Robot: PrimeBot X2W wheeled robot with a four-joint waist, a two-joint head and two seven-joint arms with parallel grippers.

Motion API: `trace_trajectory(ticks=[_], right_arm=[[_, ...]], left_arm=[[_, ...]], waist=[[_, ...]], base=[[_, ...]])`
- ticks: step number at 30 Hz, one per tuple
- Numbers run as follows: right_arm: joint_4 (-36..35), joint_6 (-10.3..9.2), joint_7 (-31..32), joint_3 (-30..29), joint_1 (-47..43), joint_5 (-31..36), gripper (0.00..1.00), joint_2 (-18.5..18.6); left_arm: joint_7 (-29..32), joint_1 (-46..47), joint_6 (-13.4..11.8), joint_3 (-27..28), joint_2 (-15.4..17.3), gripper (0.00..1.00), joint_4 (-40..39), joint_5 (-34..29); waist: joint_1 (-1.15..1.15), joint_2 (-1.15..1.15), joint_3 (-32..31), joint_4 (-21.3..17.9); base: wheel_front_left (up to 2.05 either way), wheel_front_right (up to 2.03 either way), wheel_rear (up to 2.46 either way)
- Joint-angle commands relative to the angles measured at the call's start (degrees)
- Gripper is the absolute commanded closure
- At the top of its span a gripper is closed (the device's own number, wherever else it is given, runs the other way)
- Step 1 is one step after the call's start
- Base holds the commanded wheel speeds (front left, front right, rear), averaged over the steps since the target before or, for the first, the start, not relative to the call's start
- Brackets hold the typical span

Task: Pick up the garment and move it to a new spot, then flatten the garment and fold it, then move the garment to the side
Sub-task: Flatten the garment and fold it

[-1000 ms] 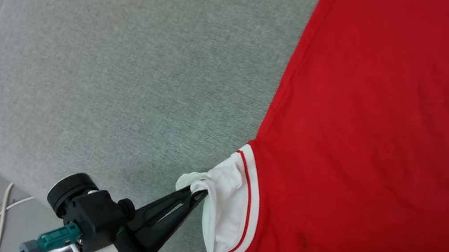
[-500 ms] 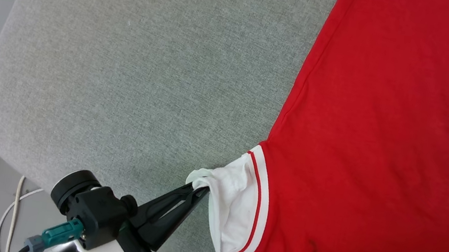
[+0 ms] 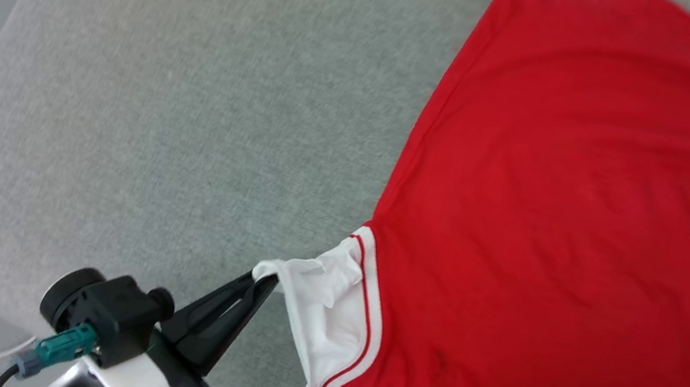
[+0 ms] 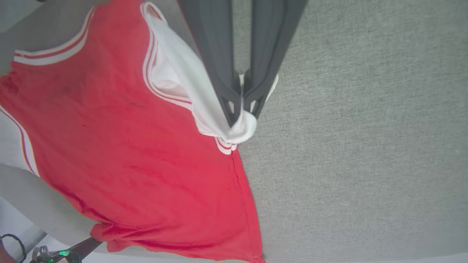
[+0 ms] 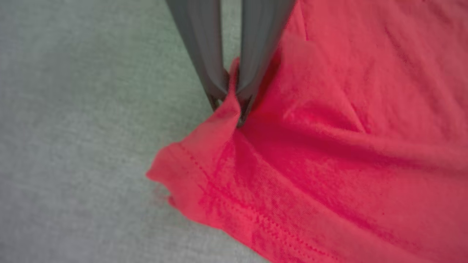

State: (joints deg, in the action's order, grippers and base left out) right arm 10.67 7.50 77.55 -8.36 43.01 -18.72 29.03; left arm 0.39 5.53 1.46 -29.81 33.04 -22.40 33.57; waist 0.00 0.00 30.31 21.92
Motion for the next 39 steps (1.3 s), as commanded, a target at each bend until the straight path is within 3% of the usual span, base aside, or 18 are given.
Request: trace_trajectory(ticks=[1, 7, 19, 28, 37, 38, 39], right_arm=[[0.93, -0.02, -0.50, 0.47, -4.13, -0.90, 1.00, -0.13], [-1.24, -0.02, -3.53, 0.09, -12.60, -6.45, 1.00, -1.78], [-12.89, -0.02, -6.77, -0.57, -31.12, -13.50, 1.00, -2.66], [-17.91, -0.02, -7.37, -3.51, -44.61, -14.24, 1.00, -5.45], [-16.73, -0.02, -9.50, -3.13, -48.05, -14.55, 1.00, -6.39], [-16.78, -0.02, -9.92, -3.21, -47.84, -14.44, 0.69, -6.22], [-16.94, -0.02, -10.49, -3.03, -47.45, -14.45, 0.07, -5.89]], left_arm=[[0.02, -0.95, -0.44, 0.25, 0.54, 1.00, 0.42, 0.20], [-0.66, -4.45, -1.70, 1.81, 1.51, 1.00, 1.74, 2.34], [-2.76, -9.20, -3.37, 3.90, 2.51, 1.00, 4.76, 4.98], [-4.01, -9.38, -3.85, 3.71, 0.90, 1.00, 5.17, 5.76], [-3.93, -8.63, -3.72, 2.72, -0.17, 1.00, 5.49, 5.59], [-3.85, -8.65, -3.77, 2.65, -0.19, 1.00, 5.41, 5.61], [-3.80, -8.63, -3.81, 2.60, -0.20, 1.00, 5.30, 5.64]], waist=[[0.00, 0.00, -4.92, -3.80], [0.00, 0.00, -11.78, -8.75], [0.00, 0.00, -19.69, -15.85], [0.00, 0.00, -21.94, -17.64], [0.00, 0.00, -22.57, -17.85], [0.00, 0.00, -22.57, -17.82], [0.00, 0.00, -22.53, -17.79]], base=[[0.00, 0.00, 0.00], [0.00, 0.00, 0.00], [0.00, 0.00, 0.00], [0.00, 0.00, 0.00], [0.00, 0.00, 0.00], [0.00, 0.00, 0.00], [0.00, 0.00, 0.00]])
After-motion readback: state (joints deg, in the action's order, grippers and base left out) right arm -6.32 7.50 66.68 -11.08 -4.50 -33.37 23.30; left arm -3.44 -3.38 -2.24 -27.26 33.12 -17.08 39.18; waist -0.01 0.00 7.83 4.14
